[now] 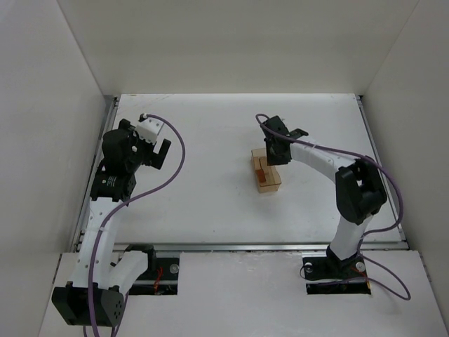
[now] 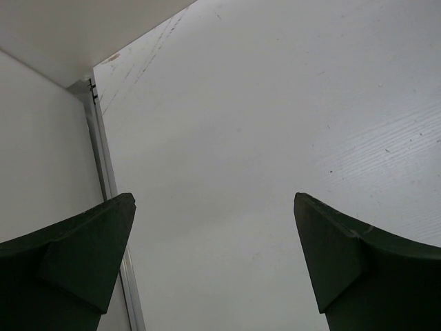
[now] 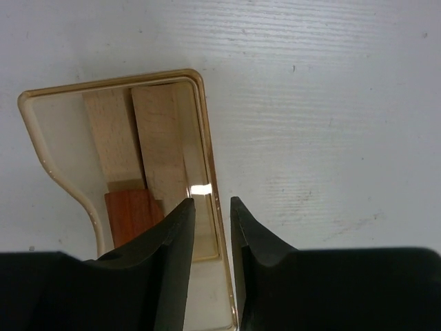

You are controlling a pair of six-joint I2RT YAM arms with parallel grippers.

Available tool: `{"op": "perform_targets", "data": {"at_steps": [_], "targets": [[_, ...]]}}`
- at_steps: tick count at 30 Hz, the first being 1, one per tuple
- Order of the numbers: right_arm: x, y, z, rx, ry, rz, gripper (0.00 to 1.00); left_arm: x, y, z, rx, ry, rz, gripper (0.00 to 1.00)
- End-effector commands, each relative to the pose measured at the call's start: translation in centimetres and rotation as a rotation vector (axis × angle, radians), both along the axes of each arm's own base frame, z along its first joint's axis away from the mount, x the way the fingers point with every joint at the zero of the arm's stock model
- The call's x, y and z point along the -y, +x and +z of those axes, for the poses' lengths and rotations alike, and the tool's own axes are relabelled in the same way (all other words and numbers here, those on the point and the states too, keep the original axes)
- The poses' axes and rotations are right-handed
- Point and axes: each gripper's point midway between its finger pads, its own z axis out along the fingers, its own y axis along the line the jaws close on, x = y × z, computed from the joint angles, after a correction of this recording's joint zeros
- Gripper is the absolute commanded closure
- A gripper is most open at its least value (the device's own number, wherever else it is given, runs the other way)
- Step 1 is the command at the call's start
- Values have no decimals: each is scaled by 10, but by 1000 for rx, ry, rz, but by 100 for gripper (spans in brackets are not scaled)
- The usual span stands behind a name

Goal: Build the wood block tower

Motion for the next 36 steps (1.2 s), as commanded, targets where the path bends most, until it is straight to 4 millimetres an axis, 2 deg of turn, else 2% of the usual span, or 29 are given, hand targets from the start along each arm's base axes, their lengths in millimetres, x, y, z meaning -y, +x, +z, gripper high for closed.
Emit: {"op": "perform_targets", "data": {"at_steps": [1,5,6,7,11,13,15,18,19,20,22,23,24,26,27,28,29,30,31,32,35,36], "targets": [[-6,24,8,45,49,39,67,0,-1,4,17,-2,5,0],[-4,30,-7,23,58,40,70,0,-2,2,8,-1,5,0],[-3,34,-3,30,69,35,73,-2,-2,2,8,2,13,0],[-4,36,-9,24,67,35,77,-2,-2,2,8,2,13,0],[-15,34,-21,-15,98,87,85,-3,-2,2,8,5,22,0],[-15,37,-20,-5,97,95,87,-4,-3,0,0,14,18,0],[-15,38,-13,21,84,75,99,-4,-3,0,0,15,18,0],[-4,37,-5,59,29,46,100,-4,-3,0,0,15,18,0],[8,42,7,107,-19,7,100,-4,-3,0,0,15,18,0],[13,44,9,129,-61,-12,100,-4,-3,0,0,15,18,0],[26,47,29,201,-161,-88,100,-4,-1,-3,-9,24,15,0],[52,44,39,237,-319,-167,100,-4,-1,-3,-9,24,15,0],[54,46,52,269,-383,-186,100,-4,-1,-3,-9,24,15,0],[71,42,49,246,-542,-218,100,-4,-1,-3,-7,32,11,0],[71,44,63,288,-628,-235,100,-4,-1,-3,-7,32,11,0],[72,43,63,291,-684,-240,100,-5,-1,-3,-5,42,7,0],[71,44,51,275,-749,-238,100,-5,-1,-3,-5,42,7,0],[67,42,48,282,-837,-231,100,-6,-1,-3,-5,45,16,0],[65,41,56,295,-863,-225,100,-6,-1,-3,-5,45,16,0],[61,41,43,278,-907,-206,100,-6,-1,-3,-5,45,16,0],[43,42,38,291,-942,-174,100,-6,-1,-3,-5,45,16,0],[43,43,30,276,-974,-162,100,-6,-1,-3,-5,45,16,0]]}}
